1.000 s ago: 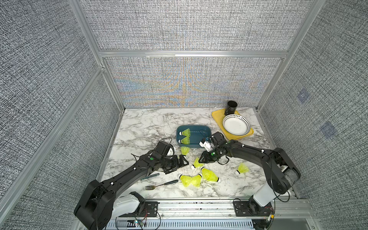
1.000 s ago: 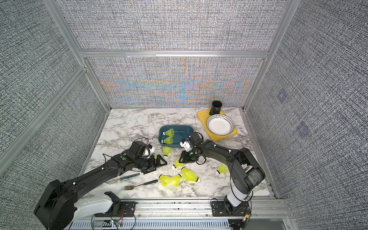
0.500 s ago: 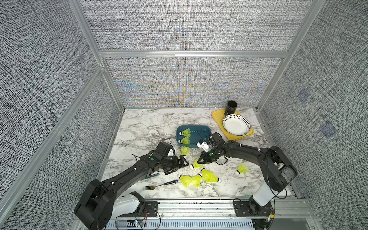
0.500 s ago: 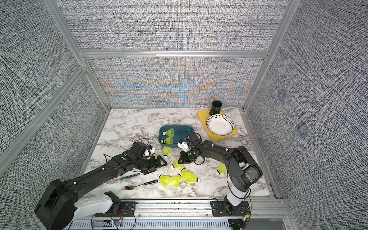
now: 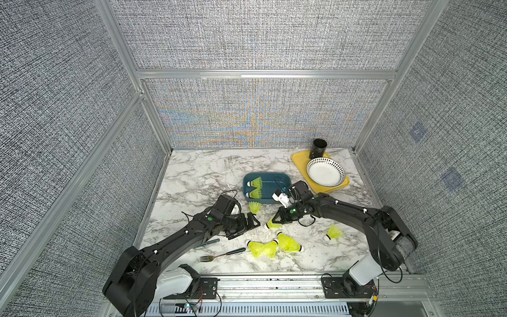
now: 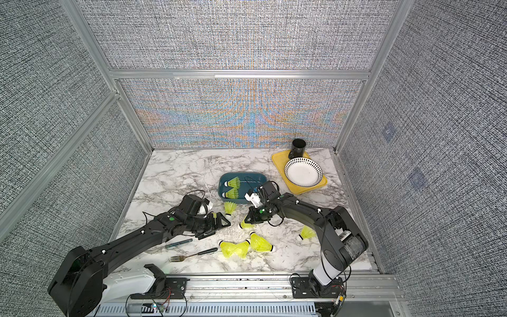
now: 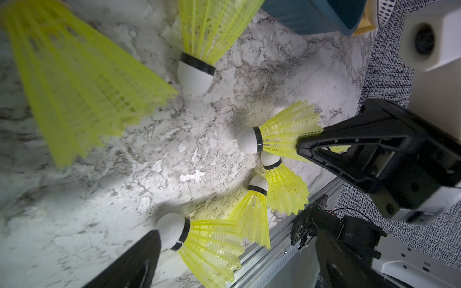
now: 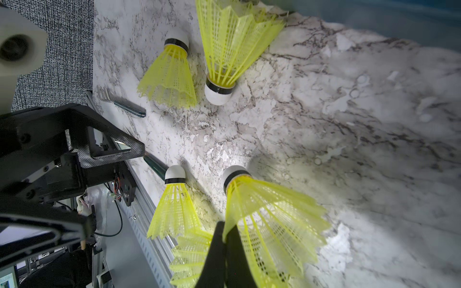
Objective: Put the shuttlecocks into the storage box
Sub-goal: Pick up the shuttlecock at the center of the board.
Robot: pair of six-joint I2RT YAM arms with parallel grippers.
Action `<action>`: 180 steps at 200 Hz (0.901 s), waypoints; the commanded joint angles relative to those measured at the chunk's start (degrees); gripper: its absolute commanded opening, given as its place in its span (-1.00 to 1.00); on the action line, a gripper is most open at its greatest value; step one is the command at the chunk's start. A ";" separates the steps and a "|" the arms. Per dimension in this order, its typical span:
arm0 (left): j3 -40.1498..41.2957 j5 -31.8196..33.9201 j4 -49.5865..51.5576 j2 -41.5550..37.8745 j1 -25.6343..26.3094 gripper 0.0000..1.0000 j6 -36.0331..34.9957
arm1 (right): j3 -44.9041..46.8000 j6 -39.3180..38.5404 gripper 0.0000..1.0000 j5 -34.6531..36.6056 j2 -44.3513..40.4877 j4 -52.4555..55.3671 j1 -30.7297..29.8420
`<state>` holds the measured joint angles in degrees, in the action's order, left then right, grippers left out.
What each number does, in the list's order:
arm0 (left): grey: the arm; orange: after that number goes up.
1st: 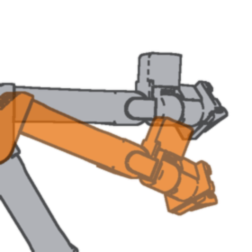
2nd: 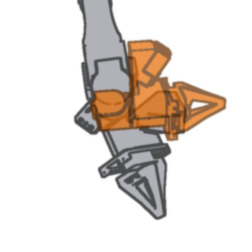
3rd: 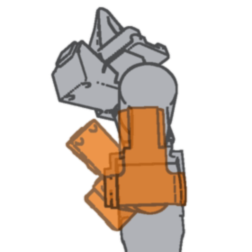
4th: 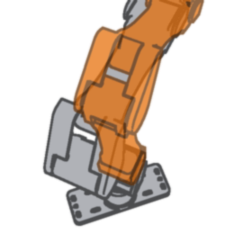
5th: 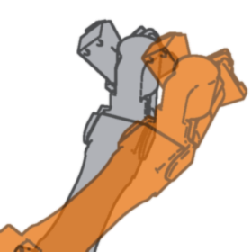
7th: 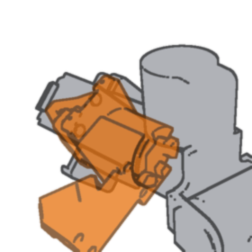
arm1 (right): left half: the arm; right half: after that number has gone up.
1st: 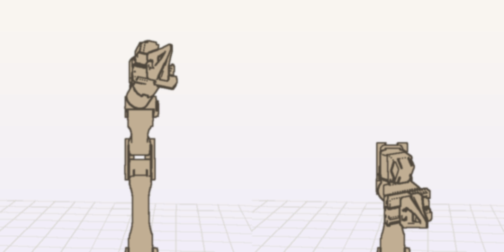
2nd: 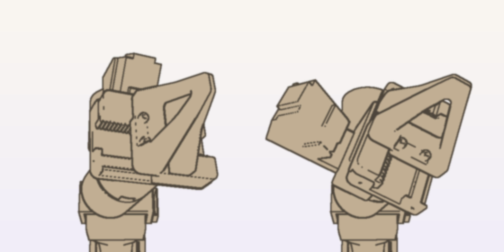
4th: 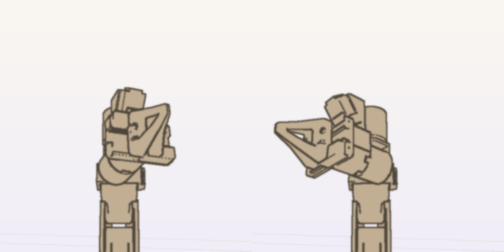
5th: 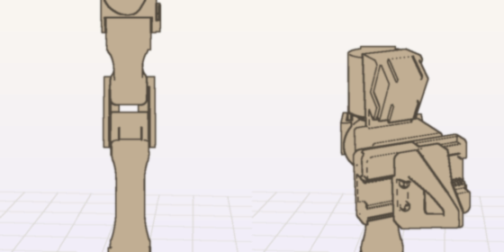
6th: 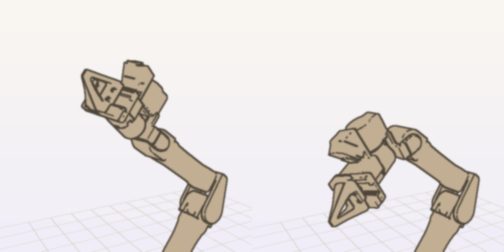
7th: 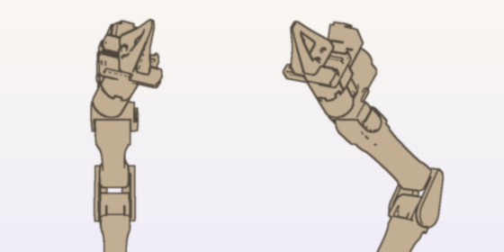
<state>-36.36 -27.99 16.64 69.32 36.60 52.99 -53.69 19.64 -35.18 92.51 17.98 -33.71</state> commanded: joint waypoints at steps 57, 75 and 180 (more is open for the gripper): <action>-1.06 0.96 -2.76 0.55 -0.04 1.00 1.57 | 0.19 0.93 -1.00 -0.61 -1.54 0.80 -0.03; -1.45 1.31 -3.25 0.73 -0.05 1.00 2.08 | -0.05 1.42 -1.00 -1.07 -2.32 0.69 0.01; -9.09 2.55 -6.88 5.20 -0.54 1.00 5.63 | -7.19 6.31 -1.00 -1.61 -7.43 0.76 4.10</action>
<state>-43.46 -26.22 11.44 73.58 36.56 58.57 -58.78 23.83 -36.27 85.27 19.46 -30.92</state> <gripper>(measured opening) 0.999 0.049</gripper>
